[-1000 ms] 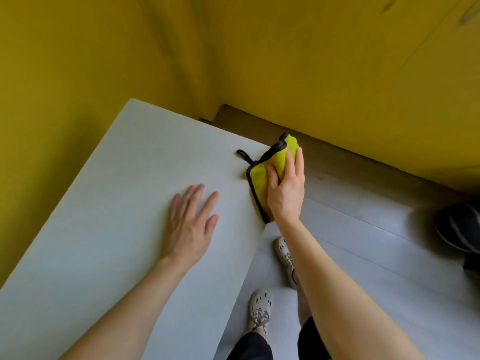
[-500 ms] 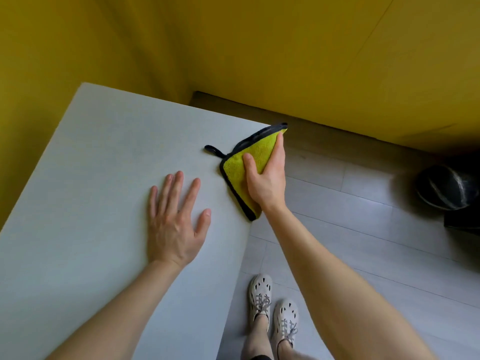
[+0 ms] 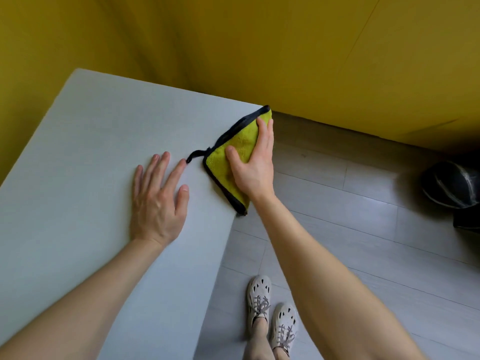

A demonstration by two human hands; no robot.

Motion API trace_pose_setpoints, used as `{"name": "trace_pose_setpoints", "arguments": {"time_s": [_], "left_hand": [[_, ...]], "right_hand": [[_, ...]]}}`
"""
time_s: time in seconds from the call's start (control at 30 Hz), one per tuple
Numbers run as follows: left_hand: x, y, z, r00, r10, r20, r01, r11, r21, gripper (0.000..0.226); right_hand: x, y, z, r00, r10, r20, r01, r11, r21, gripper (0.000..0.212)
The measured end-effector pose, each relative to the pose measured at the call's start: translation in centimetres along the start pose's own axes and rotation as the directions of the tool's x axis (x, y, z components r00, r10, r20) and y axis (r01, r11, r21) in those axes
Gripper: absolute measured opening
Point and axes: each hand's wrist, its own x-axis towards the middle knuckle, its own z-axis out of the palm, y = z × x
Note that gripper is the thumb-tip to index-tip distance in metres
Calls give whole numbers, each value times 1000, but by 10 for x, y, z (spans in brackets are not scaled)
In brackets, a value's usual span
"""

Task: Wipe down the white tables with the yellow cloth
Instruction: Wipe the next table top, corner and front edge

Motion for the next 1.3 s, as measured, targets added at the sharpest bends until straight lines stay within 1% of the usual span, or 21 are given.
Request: {"name": "trace_pose_setpoints", "arguments": {"time_s": [0.07,0.13,0.23,0.3,0.37,0.43,0.5,0.53,0.6,0.67,0.73,0.8,0.87,0.93,1.0,1.03,1.1,1.13,1.2,1.23,1.3], "left_hand": [[1,-1,0,1000,0,-4,0,1000,5,57],[0,-1,1,1000,5,-16,-5,1000,5,56],[0,-2,3,1000,12,-25,-12,1000,6,56],[1,-3,5,999,16,-28,-16,1000,1,56],[0,-3,5,999,17,-29,-18,1000,-6,56],[1,-3,4,999,11,-31,-11,1000,-9,56],[2,-2,4,999,6,-39,-7,1000,-17,55],[2,-3,4,999,2,-42,-3,1000,-24,54],[2,-5,4,999,5,-54,-6,1000,-30,55],[1,-7,6,998,19,-68,-21,999,-29,59],[-1,-7,7,998,24,-61,-27,999,-40,63],[0,-8,7,997,28,-67,-31,999,-38,63],[0,-8,6,997,29,-67,-31,999,-30,59],[0,-7,6,998,20,-51,-22,999,-28,57],[3,-6,4,999,10,-36,-11,999,-32,56],[3,-5,3,1000,6,-30,-7,999,-34,56],[1,-6,3,1000,8,-22,-8,1000,-19,56],[0,-7,3,1000,18,-25,-18,1000,-8,56],[1,-8,4,999,26,-23,-26,1000,-4,57],[2,-8,3,1000,21,-14,-21,1000,-12,58],[2,-8,3,1000,19,-12,-20,1000,-13,58]], "right_hand": [[-17,1,5,1000,-8,-14,8,999,42,87],[-68,6,12,999,-36,-23,37,997,63,84],[-141,15,15,994,-96,45,92,993,72,85],[-123,12,10,993,-102,55,98,992,74,89],[-66,5,5,998,-57,30,56,997,44,90],[-5,-1,-2,1000,-11,15,11,1000,12,88],[12,-4,-2,1000,-6,-8,6,1000,-12,81],[-2,-3,3,999,-33,-31,33,999,-9,76],[-64,5,15,985,-157,-72,156,988,-13,71],[-143,20,24,974,-224,-31,224,974,-7,72],[-183,26,23,972,-231,46,230,973,37,77],[-150,25,20,970,-240,46,237,969,73,84],[-77,14,17,984,-180,-8,180,982,49,87],[-2,6,9,996,-85,-16,85,996,6,88],[19,3,9,997,-66,-50,64,997,-40,83],[6,4,13,993,-84,-78,83,996,-17,79],[-69,8,23,985,-129,-116,137,989,63,74],[-118,13,27,984,-146,-101,155,984,90,75],[-213,23,28,988,-153,6,150,979,136,81],[-235,24,25,987,-154,49,145,978,151,84],[-214,24,23,986,-157,63,142,970,195,89]]}}
